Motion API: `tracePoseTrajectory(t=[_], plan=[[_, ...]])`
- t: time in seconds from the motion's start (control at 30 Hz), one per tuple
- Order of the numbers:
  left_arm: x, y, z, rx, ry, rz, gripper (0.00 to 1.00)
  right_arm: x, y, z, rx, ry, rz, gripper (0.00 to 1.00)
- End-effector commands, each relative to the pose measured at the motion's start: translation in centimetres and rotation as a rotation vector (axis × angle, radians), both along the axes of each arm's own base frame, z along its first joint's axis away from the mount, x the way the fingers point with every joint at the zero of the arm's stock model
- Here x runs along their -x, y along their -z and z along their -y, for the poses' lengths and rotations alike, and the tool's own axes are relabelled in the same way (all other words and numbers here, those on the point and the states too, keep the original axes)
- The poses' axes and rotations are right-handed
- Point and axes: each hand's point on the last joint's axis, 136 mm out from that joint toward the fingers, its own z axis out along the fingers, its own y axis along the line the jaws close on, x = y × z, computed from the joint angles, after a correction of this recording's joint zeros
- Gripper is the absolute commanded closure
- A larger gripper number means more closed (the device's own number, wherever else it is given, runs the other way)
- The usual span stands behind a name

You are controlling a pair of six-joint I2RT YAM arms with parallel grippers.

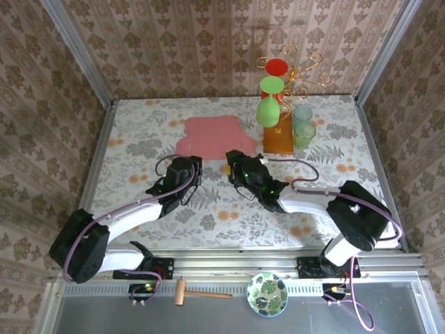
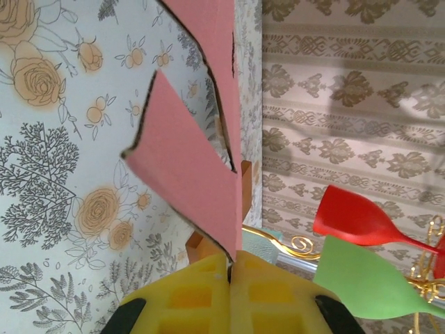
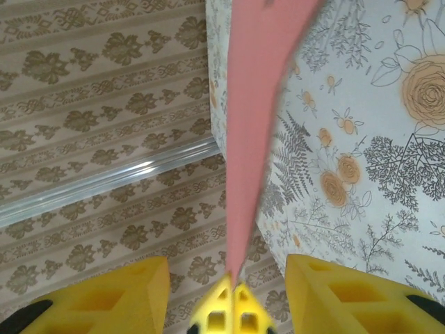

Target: Fold the paper box

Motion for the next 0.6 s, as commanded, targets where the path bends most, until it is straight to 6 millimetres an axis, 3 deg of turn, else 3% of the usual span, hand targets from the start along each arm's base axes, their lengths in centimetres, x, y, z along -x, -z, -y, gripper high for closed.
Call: tracePoseTrajectory(t=[0.0,0.17,0.33,0.57], plan=[[0.4,-0.5,-1.3,0.016,-0.043,-0.002,1.0,-0.9,-1.7,-0.9,-0.081,0.014,0.033,0.52],[0.8,-0.8,-1.1,0.051,-0.011,-0.013,1.0,-1.1,-0.8,-1.8,-0.062,-0.047,0.008,0.53],[1.2,-1.1,-0.9,0.058,0.012,-0.016,1.0,-1.4,-1.8,-3.0,-0.059,-0.089,0.029,0.56],[1.4,-1.4,-0.7,0.066,0.021,-0.016,1.0,-1.8,-2.0,-3.8,-0.06,-0.108,0.032,0.68]])
